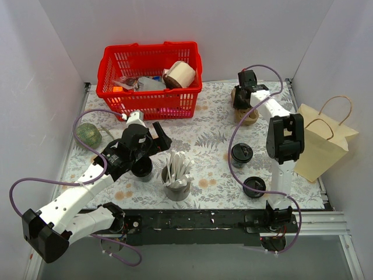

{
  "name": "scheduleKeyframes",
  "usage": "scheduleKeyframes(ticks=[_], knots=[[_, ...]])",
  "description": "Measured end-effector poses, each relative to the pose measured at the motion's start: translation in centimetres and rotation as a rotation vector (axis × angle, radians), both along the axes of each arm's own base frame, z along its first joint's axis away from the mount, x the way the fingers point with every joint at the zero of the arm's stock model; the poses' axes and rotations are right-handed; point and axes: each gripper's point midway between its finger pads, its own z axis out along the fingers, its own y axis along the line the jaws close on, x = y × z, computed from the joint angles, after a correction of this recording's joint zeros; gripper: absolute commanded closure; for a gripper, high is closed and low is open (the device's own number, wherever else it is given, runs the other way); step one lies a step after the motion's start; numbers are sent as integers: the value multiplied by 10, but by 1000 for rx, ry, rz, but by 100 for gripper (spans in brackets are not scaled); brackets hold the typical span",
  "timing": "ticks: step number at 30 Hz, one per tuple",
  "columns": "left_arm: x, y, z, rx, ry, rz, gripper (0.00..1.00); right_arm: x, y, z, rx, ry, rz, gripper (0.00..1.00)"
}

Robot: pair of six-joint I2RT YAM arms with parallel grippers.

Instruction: Pack the takeout coffee

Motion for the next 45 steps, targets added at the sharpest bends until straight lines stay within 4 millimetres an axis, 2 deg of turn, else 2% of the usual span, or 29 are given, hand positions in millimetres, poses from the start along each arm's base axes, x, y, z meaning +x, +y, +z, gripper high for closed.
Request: scheduleKeyframes(ticks=[10,17,19,33,36,40,45], knots=[[-1,-1,-1,0,3,-9,2,-5,3,1,84,21,30,78],[-1,-2,-1,-2,5,-13,2,-5,3,1,102,25,32,77],[-2,-3,-1,-4,6,-16,2,-5,3,1,110,26,32,72],[-2,-4,0,-6,6,-30,2,-11,6,-1,140,55,30,70],[-2,-5,0,-8,2,-31,2,-11,6,-1,140,56,30,74],[-2,-5,0,-7,2,-31,2,-11,5,-1,136,55,27,89],[-2,-5,1,-6,1,-34,2,-11,4,0,131,52,22,87]])
